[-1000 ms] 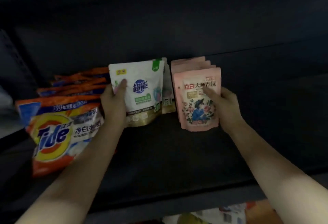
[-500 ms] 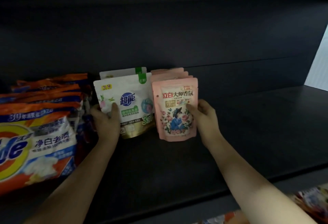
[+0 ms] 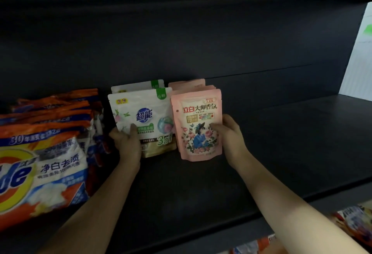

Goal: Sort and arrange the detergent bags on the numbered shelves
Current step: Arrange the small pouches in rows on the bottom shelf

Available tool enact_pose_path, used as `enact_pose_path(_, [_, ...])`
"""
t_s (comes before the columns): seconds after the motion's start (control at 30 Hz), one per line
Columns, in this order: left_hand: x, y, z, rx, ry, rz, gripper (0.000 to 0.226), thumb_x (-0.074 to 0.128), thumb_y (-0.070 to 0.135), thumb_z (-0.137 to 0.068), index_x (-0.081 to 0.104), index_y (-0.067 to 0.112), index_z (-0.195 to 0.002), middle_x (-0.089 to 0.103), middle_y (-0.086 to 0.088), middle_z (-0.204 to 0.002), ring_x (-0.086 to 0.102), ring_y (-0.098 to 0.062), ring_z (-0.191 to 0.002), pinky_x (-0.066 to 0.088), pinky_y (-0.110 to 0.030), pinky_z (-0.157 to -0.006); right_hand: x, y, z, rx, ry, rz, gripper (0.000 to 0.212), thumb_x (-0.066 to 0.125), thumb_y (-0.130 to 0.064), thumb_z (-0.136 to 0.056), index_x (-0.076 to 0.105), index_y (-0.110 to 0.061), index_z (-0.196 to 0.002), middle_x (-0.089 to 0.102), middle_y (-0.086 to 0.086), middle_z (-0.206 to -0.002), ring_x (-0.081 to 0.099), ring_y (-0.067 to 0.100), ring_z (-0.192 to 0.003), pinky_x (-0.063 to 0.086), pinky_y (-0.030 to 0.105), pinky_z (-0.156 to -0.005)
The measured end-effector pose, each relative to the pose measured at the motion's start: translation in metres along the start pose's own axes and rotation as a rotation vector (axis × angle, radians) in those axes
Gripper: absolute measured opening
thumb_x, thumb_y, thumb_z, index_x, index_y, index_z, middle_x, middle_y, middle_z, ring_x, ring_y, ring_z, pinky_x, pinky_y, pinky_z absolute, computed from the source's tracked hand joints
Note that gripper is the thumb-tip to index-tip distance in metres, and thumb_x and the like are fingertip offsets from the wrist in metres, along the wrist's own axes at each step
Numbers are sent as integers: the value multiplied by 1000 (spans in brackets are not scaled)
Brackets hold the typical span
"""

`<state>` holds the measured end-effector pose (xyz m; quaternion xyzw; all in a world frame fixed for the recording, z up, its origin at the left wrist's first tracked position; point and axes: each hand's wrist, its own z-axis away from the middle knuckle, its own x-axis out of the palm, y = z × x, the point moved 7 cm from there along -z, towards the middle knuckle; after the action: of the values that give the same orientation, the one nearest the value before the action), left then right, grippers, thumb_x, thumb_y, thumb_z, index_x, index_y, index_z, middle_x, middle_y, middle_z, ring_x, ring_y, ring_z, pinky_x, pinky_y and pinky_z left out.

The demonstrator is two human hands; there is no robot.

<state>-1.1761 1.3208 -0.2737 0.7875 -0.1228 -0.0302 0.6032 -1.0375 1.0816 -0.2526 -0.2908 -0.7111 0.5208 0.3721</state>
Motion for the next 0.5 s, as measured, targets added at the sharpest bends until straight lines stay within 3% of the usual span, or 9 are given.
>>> enact_pose_path(0.17, [-17, -2, -3, 138, 80, -124, 43, 57, 15, -92, 41, 3, -130, 51, -10, -131, 51, -20, -118, 41, -26, -94, 0, 1, 2, -20, 9, 123, 19, 53, -9, -91, 52, -21, -105, 65, -1, -104, 66, 13, -90, 56, 35, -76])
enact_pose_path(0.3, [-27, -3, 7, 220, 69, -345, 49, 63, 12, -88, 46, 1, -133, 54, -17, -131, 51, -31, -120, 42, -45, -102, -3, 4, 5, 21, 1, 259, 23, 55, -16, -92, 49, -23, -112, 62, -5, -109, 64, 8, -96, 55, 24, -72])
enact_pose_path(0.43, [-38, 2, 31, 52, 54, -658, 63, 64, 12, -87, 35, -3, -141, 40, -28, -141, 36, -43, -131, 28, -50, -110, -15, -5, 15, 20, -30, 515, 33, 60, -27, -89, 49, -22, -121, 57, -7, -117, 58, 5, -105, 50, 17, -77])
enact_pose_path(0.5, [-37, 14, 62, -6, -6, -778, 60, 64, 9, -86, 38, -4, -139, 41, -28, -140, 36, -43, -130, 28, -48, -110, -29, -15, 28, 24, -1, 637, 33, 59, -28, -90, 49, -21, -121, 55, -6, -119, 54, 6, -107, 42, 14, -80])
